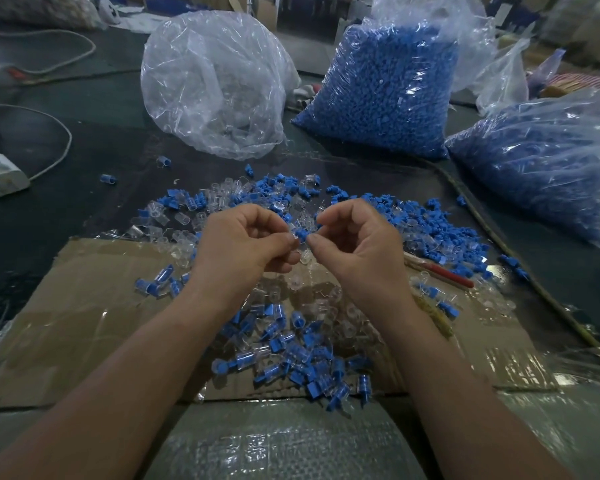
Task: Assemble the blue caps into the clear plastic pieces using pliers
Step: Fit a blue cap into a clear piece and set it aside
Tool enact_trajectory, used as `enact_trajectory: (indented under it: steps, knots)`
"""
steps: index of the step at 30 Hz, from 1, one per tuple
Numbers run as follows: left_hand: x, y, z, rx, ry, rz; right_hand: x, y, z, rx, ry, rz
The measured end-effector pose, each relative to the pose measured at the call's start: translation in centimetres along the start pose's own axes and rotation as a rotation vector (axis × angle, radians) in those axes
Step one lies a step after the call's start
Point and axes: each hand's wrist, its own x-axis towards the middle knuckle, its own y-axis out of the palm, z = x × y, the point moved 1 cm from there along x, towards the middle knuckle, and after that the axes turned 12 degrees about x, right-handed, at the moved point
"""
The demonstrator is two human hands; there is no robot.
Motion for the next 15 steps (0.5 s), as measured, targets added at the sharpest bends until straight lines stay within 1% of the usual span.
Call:
enact_trajectory:
  steps: [3,6,10,12,15]
  knots:
    - [-0.04,0.05,0.09,0.045,0.013,-0.010,-0.02,-0.02,-0.12,-0.044,0.001,0.001]
    - [-0.21,0.24,0.12,0.145,0.070,-0.015,-0.09,0.08,-0.22,-0.105,-0.013,0.012]
    - [-0.33,0.39,0.16,0.233,0.111,-0.012,-0.10,-0.01,-0.14,-0.110,0.005,0.036]
    - [-0.24,0.29,0.16,0.229,0.101,-0.010,-0.01,-0.12,-0.09,-0.052,0.042,0.061]
    - [-0.09,0.08,0.08,0.124,0.045,0.023,0.13,-0.15,-0.07,0.004,0.074,0.072]
